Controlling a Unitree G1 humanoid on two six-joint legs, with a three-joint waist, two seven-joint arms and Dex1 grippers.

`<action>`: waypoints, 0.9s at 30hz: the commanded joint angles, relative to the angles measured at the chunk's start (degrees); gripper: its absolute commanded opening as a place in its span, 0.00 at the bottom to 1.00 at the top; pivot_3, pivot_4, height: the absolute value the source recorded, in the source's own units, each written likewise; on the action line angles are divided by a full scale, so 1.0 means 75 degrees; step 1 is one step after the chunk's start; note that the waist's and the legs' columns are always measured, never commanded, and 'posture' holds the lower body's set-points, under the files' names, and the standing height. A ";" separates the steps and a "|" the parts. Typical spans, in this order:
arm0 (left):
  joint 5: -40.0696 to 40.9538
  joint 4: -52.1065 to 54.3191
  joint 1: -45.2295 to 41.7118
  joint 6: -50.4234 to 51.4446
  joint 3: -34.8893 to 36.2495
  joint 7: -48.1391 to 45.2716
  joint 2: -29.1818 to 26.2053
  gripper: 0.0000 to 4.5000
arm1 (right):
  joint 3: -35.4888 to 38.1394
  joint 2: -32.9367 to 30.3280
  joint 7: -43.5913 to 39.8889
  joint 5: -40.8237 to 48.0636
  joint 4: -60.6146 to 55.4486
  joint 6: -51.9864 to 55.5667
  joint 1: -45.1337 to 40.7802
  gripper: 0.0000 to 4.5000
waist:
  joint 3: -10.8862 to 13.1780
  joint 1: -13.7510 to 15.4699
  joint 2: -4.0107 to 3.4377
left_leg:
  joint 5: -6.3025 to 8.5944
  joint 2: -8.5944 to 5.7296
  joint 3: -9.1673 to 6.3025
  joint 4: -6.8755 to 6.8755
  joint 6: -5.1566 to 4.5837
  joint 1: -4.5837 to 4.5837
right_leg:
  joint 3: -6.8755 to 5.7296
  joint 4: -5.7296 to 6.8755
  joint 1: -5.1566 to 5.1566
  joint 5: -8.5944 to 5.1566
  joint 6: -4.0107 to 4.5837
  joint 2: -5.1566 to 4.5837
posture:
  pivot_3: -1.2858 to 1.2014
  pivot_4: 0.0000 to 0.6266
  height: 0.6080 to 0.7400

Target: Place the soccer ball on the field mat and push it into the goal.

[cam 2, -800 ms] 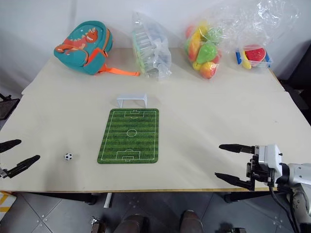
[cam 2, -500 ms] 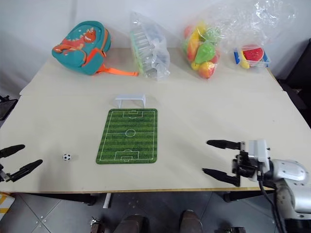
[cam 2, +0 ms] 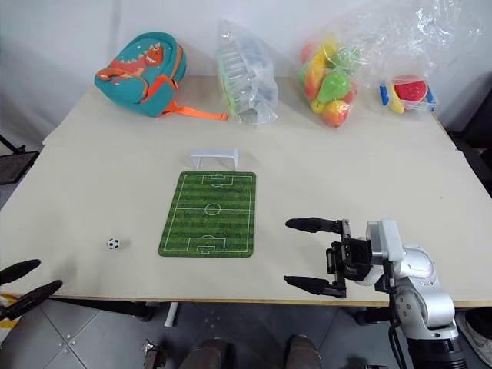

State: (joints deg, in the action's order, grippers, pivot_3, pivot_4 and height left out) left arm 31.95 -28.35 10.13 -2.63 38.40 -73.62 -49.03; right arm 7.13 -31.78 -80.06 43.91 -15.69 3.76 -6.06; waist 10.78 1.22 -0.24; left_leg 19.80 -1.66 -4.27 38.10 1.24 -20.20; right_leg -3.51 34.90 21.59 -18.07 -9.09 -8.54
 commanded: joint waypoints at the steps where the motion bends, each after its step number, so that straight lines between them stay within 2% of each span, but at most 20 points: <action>1: 0.0152 0.0622 -0.0255 0.0294 -0.0185 0.0213 0.0108 0.99 | 0.0071 -0.0073 -0.0067 -0.0031 -0.0087 -0.0110 0.0011 1.00 | 0.0000 -0.0009 0.0000 | 0.0000 -0.0004 0.0000 0.0000 0.0000 0.0000 | 0.0000 0.0002 0.0000 0.0000 0.0001 0.0000 | 0.52 0.24 1.00; 6: -0.0290 0.0450 -0.1010 0.0154 -0.0800 0.0739 0.0461 0.99 | 0.0202 -0.0070 0.0164 -0.0158 -0.0075 -0.0120 0.0060 1.00 | 0.0000 -0.0076 -0.0001 | 0.0000 -0.0025 0.0003 -0.0006 0.0000 0.0001 | 0.0001 0.0022 0.0003 0.0002 0.0001 0.0003 | 0.52 0.24 1.00; 15: -0.0701 0.0350 -0.1449 0.0125 -0.1571 0.0937 0.0706 0.99 | 0.0279 -0.0061 0.0494 -0.0267 -0.0204 -0.0221 0.0198 1.00 | -0.0003 -0.0177 0.0005 | 0.0000 -0.0025 0.0011 -0.0005 0.0000 0.0001 | 0.0000 0.0023 0.0003 0.0002 0.0000 0.0008 | 0.52 0.24 1.00; 18: -0.0769 0.0298 -0.1583 0.0060 -0.1682 0.0915 0.0694 0.86 | 0.0243 -0.0044 0.0533 -0.0305 -0.0164 -0.0302 0.0178 1.00 | -0.0003 -0.0170 0.0005 | 0.0000 -0.0025 0.0010 -0.0002 0.0001 0.0001 | 0.0000 0.0025 0.0003 0.0003 0.0000 0.0006 | 0.52 0.24 1.00; 27: -0.0805 0.0359 -0.1863 0.0003 -0.1878 0.1006 0.0767 0.26 | 0.0194 -0.0012 0.0474 -0.0345 -0.0017 -0.0508 0.0209 1.00 | -0.0003 -0.0169 0.0005 | 0.0000 -0.0026 0.0009 -0.0001 0.0001 0.0000 | 0.0000 0.0024 0.0002 0.0003 -0.0001 0.0006 | 0.52 0.24 1.00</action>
State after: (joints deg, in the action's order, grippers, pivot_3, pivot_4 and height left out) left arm 25.69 -25.94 -3.81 -1.88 23.68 -66.17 -43.12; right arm 7.64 -31.85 -76.39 41.33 -15.24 1.09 -4.90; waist 10.76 -0.05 -0.20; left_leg 19.80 -1.85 -4.21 38.08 1.24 -20.20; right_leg -3.51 35.08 21.60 -18.04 -9.10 -8.49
